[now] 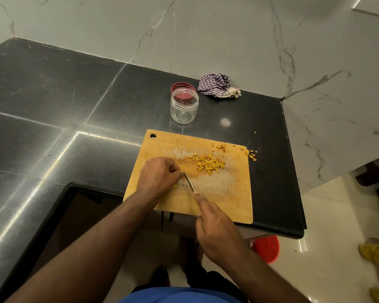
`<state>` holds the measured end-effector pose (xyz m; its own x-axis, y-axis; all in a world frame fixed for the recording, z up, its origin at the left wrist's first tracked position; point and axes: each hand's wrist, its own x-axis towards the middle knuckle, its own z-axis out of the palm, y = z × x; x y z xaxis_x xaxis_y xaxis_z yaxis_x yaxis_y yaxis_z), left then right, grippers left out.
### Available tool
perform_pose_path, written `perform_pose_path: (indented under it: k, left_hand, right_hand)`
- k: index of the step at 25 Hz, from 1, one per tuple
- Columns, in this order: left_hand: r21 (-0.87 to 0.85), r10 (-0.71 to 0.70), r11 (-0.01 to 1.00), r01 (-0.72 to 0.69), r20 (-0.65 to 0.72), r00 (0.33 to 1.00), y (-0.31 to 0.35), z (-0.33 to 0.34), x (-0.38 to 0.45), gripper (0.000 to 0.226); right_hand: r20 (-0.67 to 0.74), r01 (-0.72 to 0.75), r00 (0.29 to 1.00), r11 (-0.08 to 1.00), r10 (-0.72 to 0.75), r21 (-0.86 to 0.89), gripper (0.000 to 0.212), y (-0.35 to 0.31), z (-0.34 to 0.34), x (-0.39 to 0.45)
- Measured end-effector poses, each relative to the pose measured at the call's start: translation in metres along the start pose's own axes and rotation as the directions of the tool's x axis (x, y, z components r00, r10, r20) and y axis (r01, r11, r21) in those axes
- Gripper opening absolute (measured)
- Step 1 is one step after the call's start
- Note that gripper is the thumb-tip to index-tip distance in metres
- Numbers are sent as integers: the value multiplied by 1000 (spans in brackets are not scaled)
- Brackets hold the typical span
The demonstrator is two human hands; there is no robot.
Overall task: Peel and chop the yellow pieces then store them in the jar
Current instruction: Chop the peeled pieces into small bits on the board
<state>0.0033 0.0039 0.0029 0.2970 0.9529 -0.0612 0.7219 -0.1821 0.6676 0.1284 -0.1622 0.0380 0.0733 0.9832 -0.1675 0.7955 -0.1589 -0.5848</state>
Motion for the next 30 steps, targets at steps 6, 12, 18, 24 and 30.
perform_pose_path:
  k: [6,12,18,24,30]
  left_hand:
    - [-15,22,1000,-21,32,999,-2,-3,0,12]
    - [-17,17,1000,-17,20,1000,0,-3,-1,13]
    - [-33,20,999,-19,9,1000,0,-4,-1,10]
    - [-9,11,1000,-11,3,1000,0,-1,0,7]
    - [-15,4,1000,-4,18,1000,0,-2,-1,5]
  right_hand:
    - [-56,6,998,998,-3,60,52,1,-7,2]
    - [-24,19,1000,1000,-19,14,53,-5,-2,16]
    - [10,17,1000,1000,-17,-26,55,-5,2,20]
    - [21,-3,1000,1000,3,14,53,1,-5,-2]
    - [-22,12,1000,999,-11,52,53,-1,-9,6]
